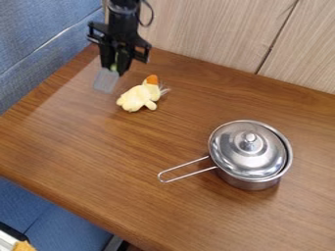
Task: Move the green spatula to the top right corner of the table
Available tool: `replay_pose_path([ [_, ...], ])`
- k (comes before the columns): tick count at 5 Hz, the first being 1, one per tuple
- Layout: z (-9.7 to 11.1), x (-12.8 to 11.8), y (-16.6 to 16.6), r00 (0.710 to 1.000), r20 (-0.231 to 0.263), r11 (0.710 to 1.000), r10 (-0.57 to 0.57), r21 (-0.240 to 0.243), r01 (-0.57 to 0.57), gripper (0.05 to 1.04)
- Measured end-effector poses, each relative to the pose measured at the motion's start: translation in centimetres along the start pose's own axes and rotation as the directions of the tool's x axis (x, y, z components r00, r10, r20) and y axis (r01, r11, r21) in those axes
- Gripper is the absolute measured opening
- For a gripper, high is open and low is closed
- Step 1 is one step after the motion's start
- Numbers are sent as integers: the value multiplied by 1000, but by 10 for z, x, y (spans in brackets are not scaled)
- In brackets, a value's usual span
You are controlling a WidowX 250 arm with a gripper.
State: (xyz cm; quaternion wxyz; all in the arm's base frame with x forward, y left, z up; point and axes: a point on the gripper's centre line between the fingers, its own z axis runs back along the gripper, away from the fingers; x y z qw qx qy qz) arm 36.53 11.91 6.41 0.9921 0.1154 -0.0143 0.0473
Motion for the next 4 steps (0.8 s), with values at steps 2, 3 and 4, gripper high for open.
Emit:
replay_pose_path([
  [2,55,2,-24,992,118,999,-41,8,41,300],
  [3,84,21,-72,968,195,986,-156,-33,165,300],
  [4,94,42,-122,938,222,955,-265,-76,288,300],
])
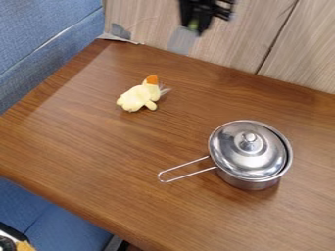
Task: Move the green spatula to the top right corner of the table
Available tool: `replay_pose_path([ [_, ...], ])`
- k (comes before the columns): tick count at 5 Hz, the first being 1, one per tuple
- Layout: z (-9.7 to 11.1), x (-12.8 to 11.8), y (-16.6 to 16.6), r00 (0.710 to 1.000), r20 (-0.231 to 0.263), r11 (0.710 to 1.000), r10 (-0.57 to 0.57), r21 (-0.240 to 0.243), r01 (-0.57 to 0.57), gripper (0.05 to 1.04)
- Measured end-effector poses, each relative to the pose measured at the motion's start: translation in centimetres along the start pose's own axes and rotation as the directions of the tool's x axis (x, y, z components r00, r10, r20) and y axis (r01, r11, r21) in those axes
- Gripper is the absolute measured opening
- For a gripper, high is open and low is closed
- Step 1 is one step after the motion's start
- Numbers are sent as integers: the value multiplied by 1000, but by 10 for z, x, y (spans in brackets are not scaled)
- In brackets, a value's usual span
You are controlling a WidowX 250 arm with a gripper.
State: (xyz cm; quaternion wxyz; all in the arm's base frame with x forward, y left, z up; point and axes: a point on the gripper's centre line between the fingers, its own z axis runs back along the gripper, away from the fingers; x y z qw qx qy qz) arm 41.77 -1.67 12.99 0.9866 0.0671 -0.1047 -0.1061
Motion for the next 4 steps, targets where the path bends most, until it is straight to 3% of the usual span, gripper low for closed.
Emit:
replay_pose_path([
  [1,-2,26,-46,994,11,994,-105,-39,105,299],
  [2,-18,41,-84,978,-9,976,-207,-71,205,299],
  [4,-52,36,-118,943,-73,942,-326,-110,317,300],
])
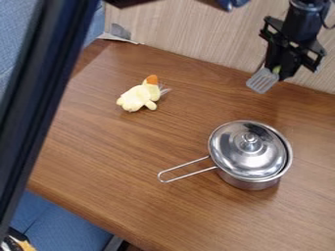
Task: Move the green spatula to the top right corner of the table
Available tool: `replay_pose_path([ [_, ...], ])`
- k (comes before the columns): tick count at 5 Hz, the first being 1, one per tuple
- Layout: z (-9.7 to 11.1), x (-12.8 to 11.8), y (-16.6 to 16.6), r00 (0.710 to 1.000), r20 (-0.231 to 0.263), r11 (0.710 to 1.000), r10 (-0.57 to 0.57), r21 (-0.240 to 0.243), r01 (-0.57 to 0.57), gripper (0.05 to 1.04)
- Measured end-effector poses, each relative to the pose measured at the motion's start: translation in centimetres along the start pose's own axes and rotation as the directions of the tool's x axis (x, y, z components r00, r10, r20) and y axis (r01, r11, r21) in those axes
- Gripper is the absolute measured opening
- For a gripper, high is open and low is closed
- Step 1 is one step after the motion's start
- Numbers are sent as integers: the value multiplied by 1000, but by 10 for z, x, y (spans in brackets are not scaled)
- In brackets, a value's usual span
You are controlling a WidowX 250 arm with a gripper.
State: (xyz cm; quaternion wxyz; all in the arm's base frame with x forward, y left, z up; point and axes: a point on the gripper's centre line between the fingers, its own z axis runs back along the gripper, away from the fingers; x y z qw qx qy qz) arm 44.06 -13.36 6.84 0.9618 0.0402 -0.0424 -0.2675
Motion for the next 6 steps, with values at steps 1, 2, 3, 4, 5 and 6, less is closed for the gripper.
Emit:
replay_pose_path([
  [1,-9,1,-10,999,-16,999,-46,-6,46,299],
  [2,-14,1,-13,997,-21,998,-69,-2,69,300],
  [3,-37,-4,-18,993,-68,995,-96,-30,94,300],
  [4,-37,-3,-18,992,-65,994,-105,-32,103,299],
  [5,-38,-3,-20,992,-61,994,-106,-38,104,362],
  [6,-42,-5,-21,993,-51,994,-106,-41,104,659],
])
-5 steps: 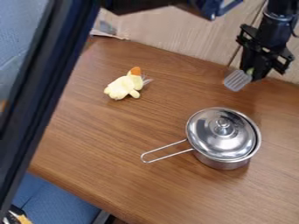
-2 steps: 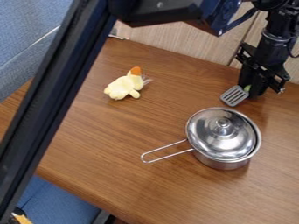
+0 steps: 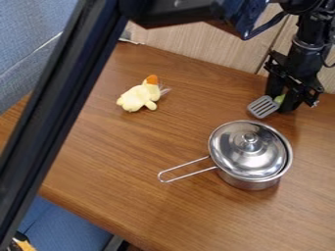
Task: Move the green spatula to the top right corner of the table
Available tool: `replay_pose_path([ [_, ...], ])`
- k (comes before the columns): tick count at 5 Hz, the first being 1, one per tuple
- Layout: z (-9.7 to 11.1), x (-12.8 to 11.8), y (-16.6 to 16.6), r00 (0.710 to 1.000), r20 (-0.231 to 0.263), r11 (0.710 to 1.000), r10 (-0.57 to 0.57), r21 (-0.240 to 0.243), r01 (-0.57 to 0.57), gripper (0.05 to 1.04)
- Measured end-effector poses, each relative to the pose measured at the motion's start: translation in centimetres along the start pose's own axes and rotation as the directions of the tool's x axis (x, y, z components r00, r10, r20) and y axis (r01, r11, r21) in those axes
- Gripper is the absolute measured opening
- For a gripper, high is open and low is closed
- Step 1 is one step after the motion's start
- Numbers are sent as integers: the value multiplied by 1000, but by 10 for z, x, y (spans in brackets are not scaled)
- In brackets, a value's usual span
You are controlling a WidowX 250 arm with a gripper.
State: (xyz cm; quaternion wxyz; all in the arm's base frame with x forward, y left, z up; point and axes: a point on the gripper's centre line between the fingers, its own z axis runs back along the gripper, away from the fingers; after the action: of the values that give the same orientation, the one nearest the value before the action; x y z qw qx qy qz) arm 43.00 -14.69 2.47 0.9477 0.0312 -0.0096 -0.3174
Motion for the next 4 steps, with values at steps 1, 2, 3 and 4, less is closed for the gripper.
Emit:
replay_pose_path([
  [1,2,-5,0,1000,-11,1000,14,4,-14,940],
  [2,20,-7,2,999,27,999,27,25,-28,1008],
  [3,40,-10,4,997,70,998,42,43,-45,1004],
  [4,71,-17,4,988,146,996,50,62,-60,1000],
])
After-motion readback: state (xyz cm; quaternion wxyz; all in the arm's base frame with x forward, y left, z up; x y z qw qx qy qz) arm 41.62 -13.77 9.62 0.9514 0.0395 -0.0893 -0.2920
